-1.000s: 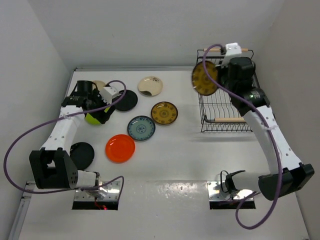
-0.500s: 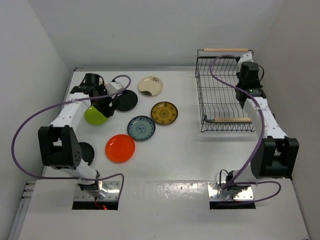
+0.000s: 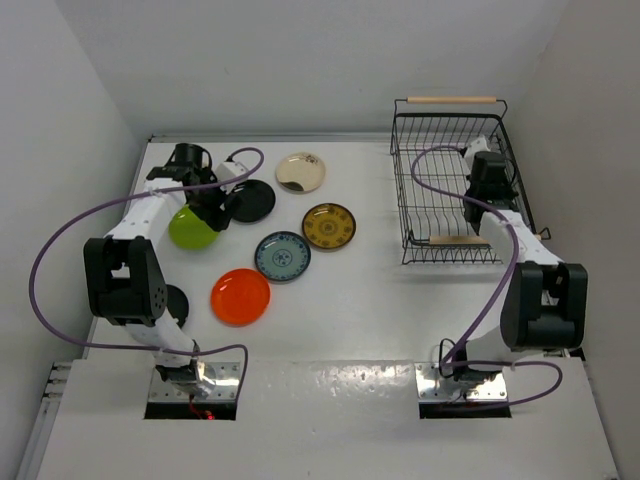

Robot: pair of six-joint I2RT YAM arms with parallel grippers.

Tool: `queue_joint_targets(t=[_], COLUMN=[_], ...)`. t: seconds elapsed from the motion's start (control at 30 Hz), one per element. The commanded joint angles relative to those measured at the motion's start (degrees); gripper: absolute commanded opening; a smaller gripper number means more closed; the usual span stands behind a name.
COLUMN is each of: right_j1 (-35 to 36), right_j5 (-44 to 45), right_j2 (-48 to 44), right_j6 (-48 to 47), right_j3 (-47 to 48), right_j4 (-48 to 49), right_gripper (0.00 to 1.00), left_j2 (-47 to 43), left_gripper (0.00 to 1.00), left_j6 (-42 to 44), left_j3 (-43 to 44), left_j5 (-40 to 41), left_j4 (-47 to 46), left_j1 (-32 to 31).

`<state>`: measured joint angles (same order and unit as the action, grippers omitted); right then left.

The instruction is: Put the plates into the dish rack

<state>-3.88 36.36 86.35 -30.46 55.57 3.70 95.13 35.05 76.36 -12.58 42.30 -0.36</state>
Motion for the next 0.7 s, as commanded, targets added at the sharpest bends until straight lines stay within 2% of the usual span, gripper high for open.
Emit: queue_joint_targets(t=[0.0,0.27,0.43,0.47,0.6,0.63,0.67], right_j1=[-0.51,-1.39,-1.39,-1.74,-2.62,-2.62,-2.89], right_j5=[1.96,0.22,0.46,0.99,1.61,1.26,1.08], right_j2=[0.40,1.46,2.86,3.65,4.27,4.10,3.57], right_j6=[-2.41,-1.10,3.21,4.43,6.81,7.77,8.22], right_j3=[-0.99,-2.83,-1.87,-0.91,0.32,0.59,1.20], right_j4=[5.00,3.15,-0.97,-2.02,-3.53,-5.27,-5.63], right_gripper=[0.00,0.00,0.00,0.08,0.22,0.33,0.38], left_j2=[-0.12,-0.12,-0.12,-0.12,-0.12,-0.12,-0.12], left_gripper=[0.84,0.84,0.84,0.84,0.84,0.84,0.84], left_j6=[-0.24,-0.24,-0.24,-0.24,-0.24,-0.24,-0.24], left_j3=[2.13,2.13,2.13,2.13,3.27,3.27,3.27], left_j5=[-0.34,-0.34,-0.34,-0.86,-0.87,-0.87,-1.39], left_j4=[-0.20,-0.20,-0.20,-0.20,-0.20,-0.20,-0.20], left_j1=[-0.43,-0.43,-0.96,-0.96,-1.49,-1.49,-1.49])
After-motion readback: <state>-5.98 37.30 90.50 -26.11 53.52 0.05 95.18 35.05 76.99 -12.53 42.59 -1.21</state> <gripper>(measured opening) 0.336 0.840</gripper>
